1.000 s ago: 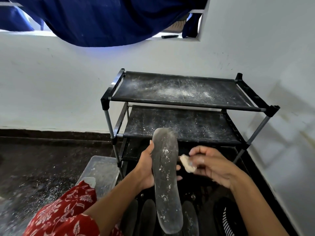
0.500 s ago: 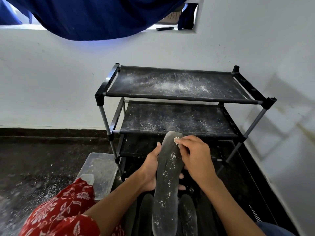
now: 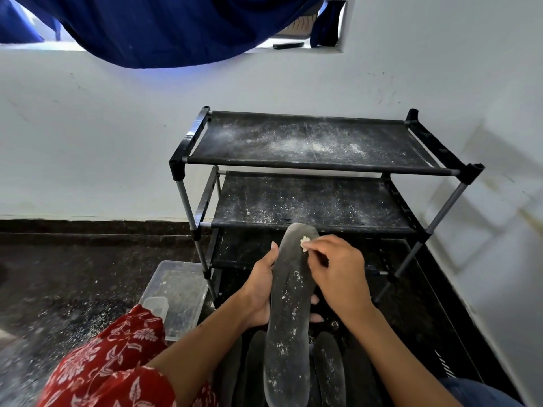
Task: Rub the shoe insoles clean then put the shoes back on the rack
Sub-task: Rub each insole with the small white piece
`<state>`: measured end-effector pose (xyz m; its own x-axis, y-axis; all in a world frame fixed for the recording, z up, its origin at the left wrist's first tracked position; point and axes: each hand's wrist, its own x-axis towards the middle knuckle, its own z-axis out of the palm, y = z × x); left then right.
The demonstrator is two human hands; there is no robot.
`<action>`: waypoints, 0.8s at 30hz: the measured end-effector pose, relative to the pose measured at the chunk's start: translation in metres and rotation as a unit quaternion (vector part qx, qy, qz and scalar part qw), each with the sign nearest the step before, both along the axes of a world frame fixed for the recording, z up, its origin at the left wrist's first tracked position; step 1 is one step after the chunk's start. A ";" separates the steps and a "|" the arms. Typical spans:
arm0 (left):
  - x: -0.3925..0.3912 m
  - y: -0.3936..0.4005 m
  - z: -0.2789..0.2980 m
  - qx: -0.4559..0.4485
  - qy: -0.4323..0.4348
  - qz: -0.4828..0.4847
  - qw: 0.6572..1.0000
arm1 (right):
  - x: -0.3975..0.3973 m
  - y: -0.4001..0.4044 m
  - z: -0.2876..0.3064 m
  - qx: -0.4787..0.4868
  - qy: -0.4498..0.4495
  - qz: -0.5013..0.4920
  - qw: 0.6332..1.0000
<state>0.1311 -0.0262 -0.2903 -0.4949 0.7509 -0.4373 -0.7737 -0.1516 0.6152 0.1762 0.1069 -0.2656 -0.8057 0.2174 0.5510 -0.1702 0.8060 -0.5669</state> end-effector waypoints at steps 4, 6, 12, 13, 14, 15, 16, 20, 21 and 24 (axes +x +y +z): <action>0.001 -0.002 0.003 -0.025 0.004 0.011 1.000 | 0.004 -0.007 -0.002 -0.008 -0.138 0.092 0.986; 0.001 -0.002 0.006 -0.028 0.007 0.018 0.999 | 0.005 -0.008 -0.002 -0.048 -0.132 0.097 0.985; 0.002 -0.001 0.003 -0.016 0.009 0.017 1.000 | 0.000 -0.005 -0.005 -0.007 -0.012 0.005 1.000; 0.002 -0.001 0.004 -0.019 0.010 0.016 1.000 | 0.000 -0.007 -0.005 -0.018 -0.037 0.024 0.999; 0.003 -0.001 0.007 -0.022 0.013 0.018 1.000 | 0.001 -0.010 -0.007 -0.033 -0.069 0.051 0.996; 0.003 -0.001 0.009 -0.025 0.015 0.023 0.999 | 0.002 -0.014 -0.008 -0.042 -0.096 0.076 0.992; 0.003 -0.001 0.009 -0.030 0.016 0.029 0.999 | 0.003 -0.017 -0.009 -0.044 -0.106 0.089 0.989; 0.003 0.000 0.004 -0.019 0.008 0.019 1.000 | 0.001 -0.012 -0.007 -0.070 -0.004 -0.008 0.998; 0.004 0.001 0.002 -0.015 0.006 0.010 1.000 | 0.000 -0.008 -0.006 -0.085 0.014 -0.038 0.996; 0.006 0.002 -0.003 -0.022 0.014 -0.019 0.999 | -0.002 -0.003 -0.004 -0.096 0.008 -0.072 0.993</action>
